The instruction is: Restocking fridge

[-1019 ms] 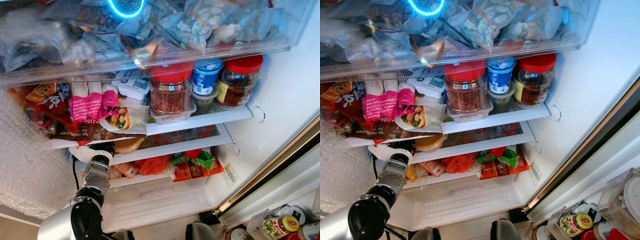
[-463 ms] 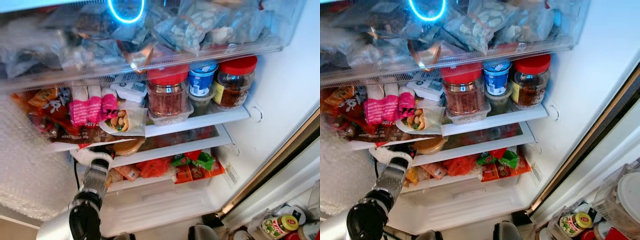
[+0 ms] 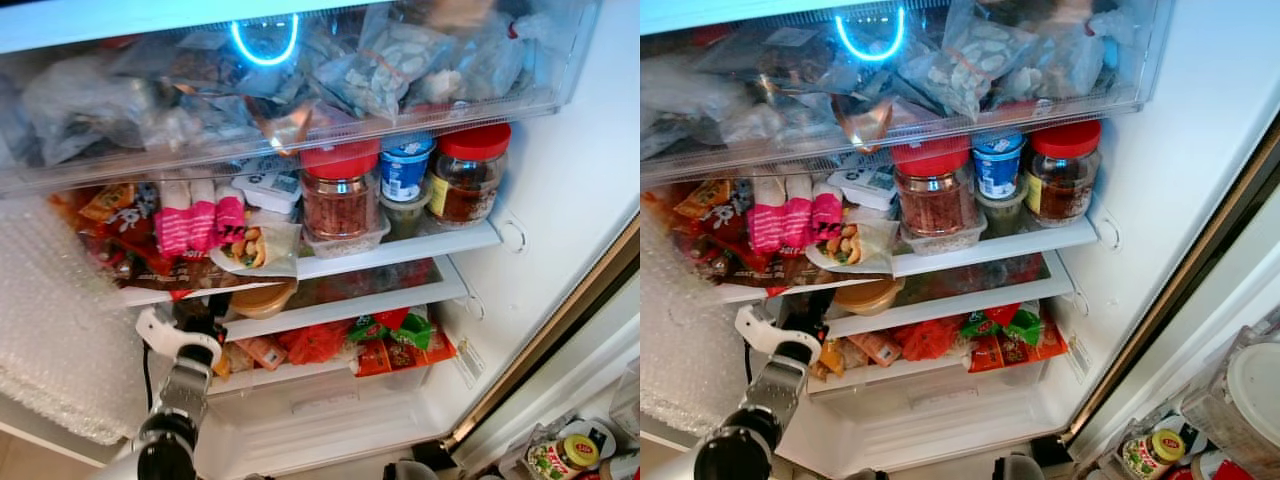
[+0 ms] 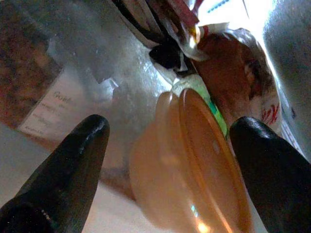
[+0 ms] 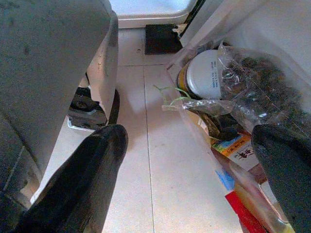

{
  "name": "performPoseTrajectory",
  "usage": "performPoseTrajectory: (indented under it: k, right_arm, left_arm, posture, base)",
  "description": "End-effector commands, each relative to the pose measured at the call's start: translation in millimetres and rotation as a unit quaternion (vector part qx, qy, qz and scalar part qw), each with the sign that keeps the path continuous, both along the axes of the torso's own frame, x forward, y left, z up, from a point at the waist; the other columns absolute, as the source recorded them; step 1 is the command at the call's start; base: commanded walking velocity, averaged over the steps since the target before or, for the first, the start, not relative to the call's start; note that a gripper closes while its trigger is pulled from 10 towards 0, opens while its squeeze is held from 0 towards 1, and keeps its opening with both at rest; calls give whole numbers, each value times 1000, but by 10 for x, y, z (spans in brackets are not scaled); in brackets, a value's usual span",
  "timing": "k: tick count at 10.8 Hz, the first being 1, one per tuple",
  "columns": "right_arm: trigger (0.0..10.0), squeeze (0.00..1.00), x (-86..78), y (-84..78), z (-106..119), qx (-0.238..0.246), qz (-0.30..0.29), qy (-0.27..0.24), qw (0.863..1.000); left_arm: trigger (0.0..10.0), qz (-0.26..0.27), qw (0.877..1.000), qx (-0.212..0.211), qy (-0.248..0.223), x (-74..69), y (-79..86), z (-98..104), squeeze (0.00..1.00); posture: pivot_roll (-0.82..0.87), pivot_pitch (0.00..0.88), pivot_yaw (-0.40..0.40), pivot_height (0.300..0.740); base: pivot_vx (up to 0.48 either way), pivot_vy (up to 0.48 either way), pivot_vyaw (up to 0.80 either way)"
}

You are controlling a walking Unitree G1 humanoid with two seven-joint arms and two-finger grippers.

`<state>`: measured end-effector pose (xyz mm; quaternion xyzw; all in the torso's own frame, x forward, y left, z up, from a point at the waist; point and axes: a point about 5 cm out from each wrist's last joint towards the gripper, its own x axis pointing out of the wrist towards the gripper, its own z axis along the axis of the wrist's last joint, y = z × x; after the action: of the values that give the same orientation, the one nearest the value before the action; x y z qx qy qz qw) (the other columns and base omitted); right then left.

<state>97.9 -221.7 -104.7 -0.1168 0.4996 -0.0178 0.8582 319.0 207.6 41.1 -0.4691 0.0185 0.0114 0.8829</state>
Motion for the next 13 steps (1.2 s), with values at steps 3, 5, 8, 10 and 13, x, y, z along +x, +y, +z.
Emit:
performPoseTrajectory:
  k: [3, 5, 8, 10, 13]
  right_arm:
    - [10000, 0, 11, 50, -11, 9, 1, 4, 1000]
    - [10000, 0, 16, 28, -6, 6, 0, 4, 1000]
    - [10000, 0, 9, 2, -5, 3, -3, 7, 1000]
    - [10000, 0, 12, 23, -10, 5, 0, 10, 1000]
    - [10000, 0, -13, -26, -5, 1, -6, 10, 1000]
  left_arm:
    - [10000, -49, 997, 58, 3, -97, -37, -78, 0]
    - [10000, -89, 986, 135, -26, -122, -63, -21, 0]
    - [10000, -169, 962, 210, -44, -301, -191, -52, 0]
    - [10000, -172, 964, 200, -41, -288, -217, -46, 0]
    - [10000, -201, 957, 206, -37, -111, -417, 12, 0]
  posture:
    - [-184, 0, 53, 647]
    - [-172, 0, 44, 647]
    - [-166, 0, 48, 647]
    - [-159, 0, 50, 647]
    - [-203, 0, 49, 647]
  base:
    - [0, 0, 0]
    - [0, 0, 0]
    - [0, 0, 0]
    - [0, 0, 0]
    - [0, 0, 0]
